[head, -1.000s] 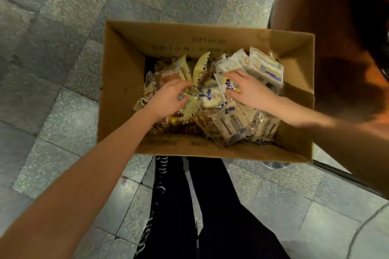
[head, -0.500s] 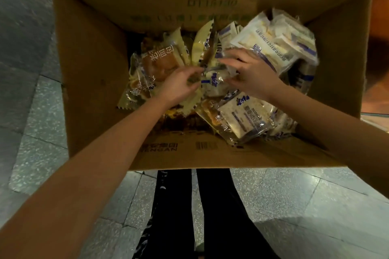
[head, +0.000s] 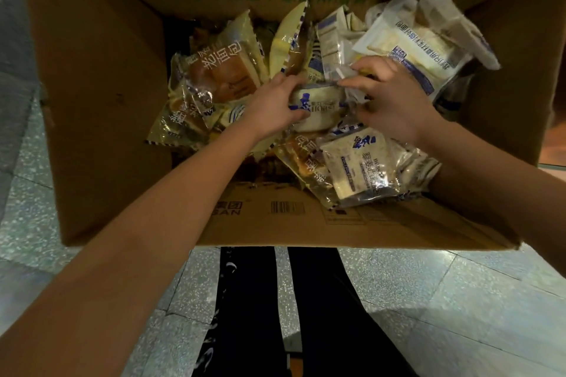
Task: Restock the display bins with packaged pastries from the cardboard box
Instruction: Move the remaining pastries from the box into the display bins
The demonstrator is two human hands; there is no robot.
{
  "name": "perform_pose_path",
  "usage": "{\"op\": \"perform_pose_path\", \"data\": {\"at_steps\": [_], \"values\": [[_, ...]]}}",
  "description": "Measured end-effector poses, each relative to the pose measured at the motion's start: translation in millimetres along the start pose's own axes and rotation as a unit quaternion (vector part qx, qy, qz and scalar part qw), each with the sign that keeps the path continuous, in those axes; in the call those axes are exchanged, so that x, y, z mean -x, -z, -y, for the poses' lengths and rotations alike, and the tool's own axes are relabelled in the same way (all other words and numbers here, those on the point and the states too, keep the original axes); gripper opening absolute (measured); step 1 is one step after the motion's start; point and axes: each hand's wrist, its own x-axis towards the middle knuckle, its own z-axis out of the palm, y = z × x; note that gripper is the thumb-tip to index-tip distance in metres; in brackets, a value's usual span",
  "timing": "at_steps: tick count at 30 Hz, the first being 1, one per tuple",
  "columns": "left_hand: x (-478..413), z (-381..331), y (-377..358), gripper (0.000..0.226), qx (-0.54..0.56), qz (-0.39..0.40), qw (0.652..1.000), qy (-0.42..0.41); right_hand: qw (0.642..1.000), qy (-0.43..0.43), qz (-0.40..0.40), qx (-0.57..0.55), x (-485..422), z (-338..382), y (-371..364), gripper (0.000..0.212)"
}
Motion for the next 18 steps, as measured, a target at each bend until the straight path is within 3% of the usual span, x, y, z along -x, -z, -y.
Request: {"op": "perform_pose_path", "data": {"at_steps": [4,9,14,18], "values": [[-7,-5,0,0.043,0.14,-0.007,0.99,0.021,0.999,0.013,-0.005,-0.029,7,-4,3,0.044],[-14,-19,-2,0.06,0.16,0.076,0.984,0.024,0.997,0.05,-0.019,-0.054,13,-6,6,0.042],[9,-19,-2,0.055,0.256,0.03,0.965,0.039,0.992,0.056,-0.055,-0.097,24,-10,4,0.033],[34,-1,26,0.052,0.257,-0.008,0.964,0.066,0.989,0.029,-0.115,-0.088,41,-9,3,0.031]]}}
